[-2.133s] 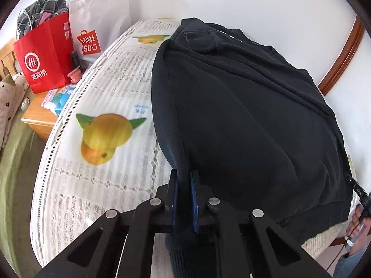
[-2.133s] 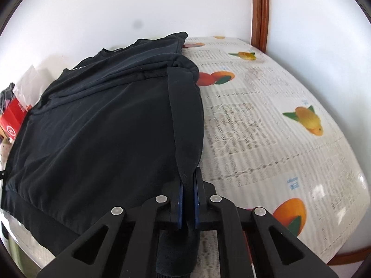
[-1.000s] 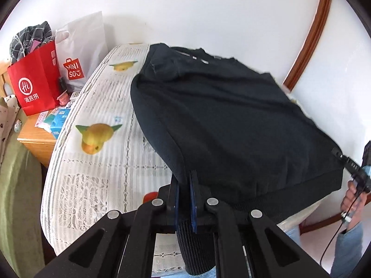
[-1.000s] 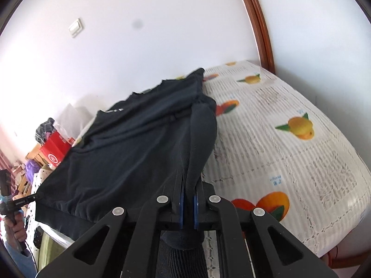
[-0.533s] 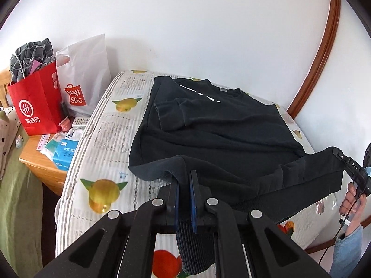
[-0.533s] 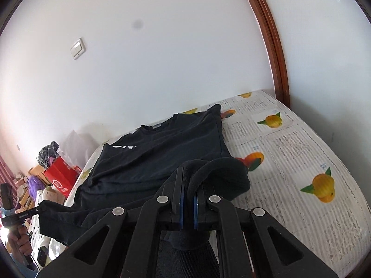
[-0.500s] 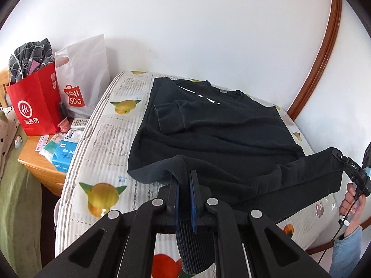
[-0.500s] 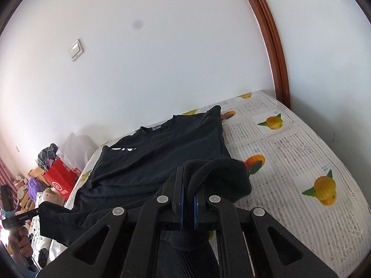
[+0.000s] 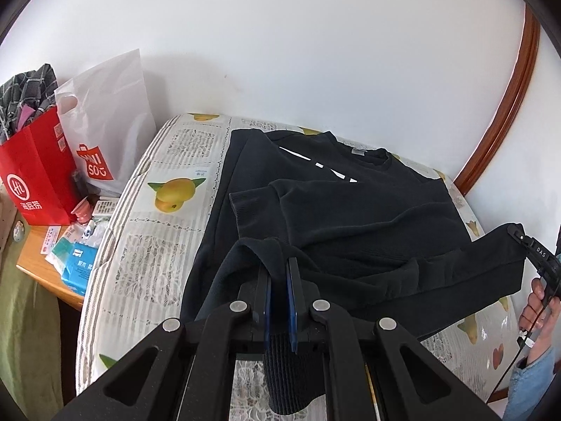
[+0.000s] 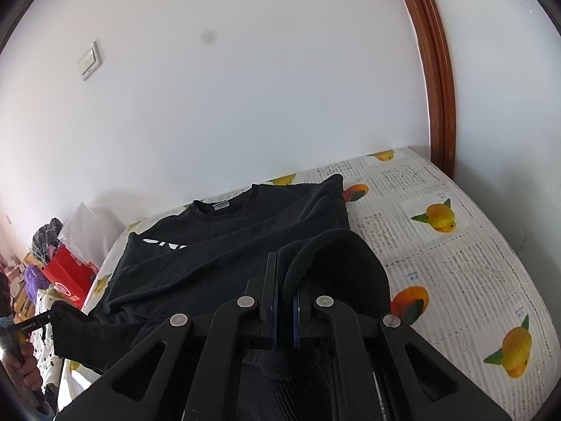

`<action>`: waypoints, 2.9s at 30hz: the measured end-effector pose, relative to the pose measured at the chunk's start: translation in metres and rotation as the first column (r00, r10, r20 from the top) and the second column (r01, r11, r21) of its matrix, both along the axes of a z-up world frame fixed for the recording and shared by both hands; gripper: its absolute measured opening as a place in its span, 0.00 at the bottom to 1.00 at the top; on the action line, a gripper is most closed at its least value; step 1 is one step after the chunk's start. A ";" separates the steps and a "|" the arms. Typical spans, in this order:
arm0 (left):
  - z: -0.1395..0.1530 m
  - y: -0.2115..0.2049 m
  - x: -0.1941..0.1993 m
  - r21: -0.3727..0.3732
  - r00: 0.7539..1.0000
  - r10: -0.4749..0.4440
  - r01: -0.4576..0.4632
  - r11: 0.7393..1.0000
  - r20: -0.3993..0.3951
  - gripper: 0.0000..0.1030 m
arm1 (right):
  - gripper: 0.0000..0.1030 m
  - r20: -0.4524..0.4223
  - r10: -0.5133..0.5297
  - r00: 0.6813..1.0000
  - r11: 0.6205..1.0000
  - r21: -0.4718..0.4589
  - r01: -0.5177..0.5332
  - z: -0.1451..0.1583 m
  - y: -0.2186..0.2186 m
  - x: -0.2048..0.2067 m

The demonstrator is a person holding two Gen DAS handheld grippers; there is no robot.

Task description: Fold small clothes

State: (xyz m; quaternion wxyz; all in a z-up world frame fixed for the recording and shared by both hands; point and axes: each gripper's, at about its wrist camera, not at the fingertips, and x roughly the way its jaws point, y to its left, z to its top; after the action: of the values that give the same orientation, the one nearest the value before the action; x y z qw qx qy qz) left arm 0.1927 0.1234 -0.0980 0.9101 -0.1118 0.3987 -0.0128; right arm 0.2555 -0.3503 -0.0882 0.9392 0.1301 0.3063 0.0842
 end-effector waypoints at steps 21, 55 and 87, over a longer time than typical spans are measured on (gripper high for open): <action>-0.047 0.017 0.044 -0.062 0.997 0.007 -0.012 0.998 -0.077 0.08 | 0.11 -0.194 -0.124 0.973 0.992 -0.038 0.119 -0.066 0.008 0.077; -0.068 0.049 -0.052 -0.020 0.989 0.082 -0.085 0.996 -0.123 0.47 | 0.46 -0.250 -0.228 0.941 0.973 -0.081 0.214 -0.077 -0.066 -0.038; -0.084 0.020 -0.027 0.007 0.982 0.045 -0.045 0.999 -0.184 0.15 | 0.09 -0.212 -0.132 0.968 0.991 -0.063 0.121 -0.092 -0.062 -0.019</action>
State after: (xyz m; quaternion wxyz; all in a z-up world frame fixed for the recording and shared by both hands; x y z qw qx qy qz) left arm 0.1653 0.1430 -0.1824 0.8694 -0.1204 0.4788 0.0188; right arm 0.2364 -0.4123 -0.1800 0.9069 0.1342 0.3993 0.0018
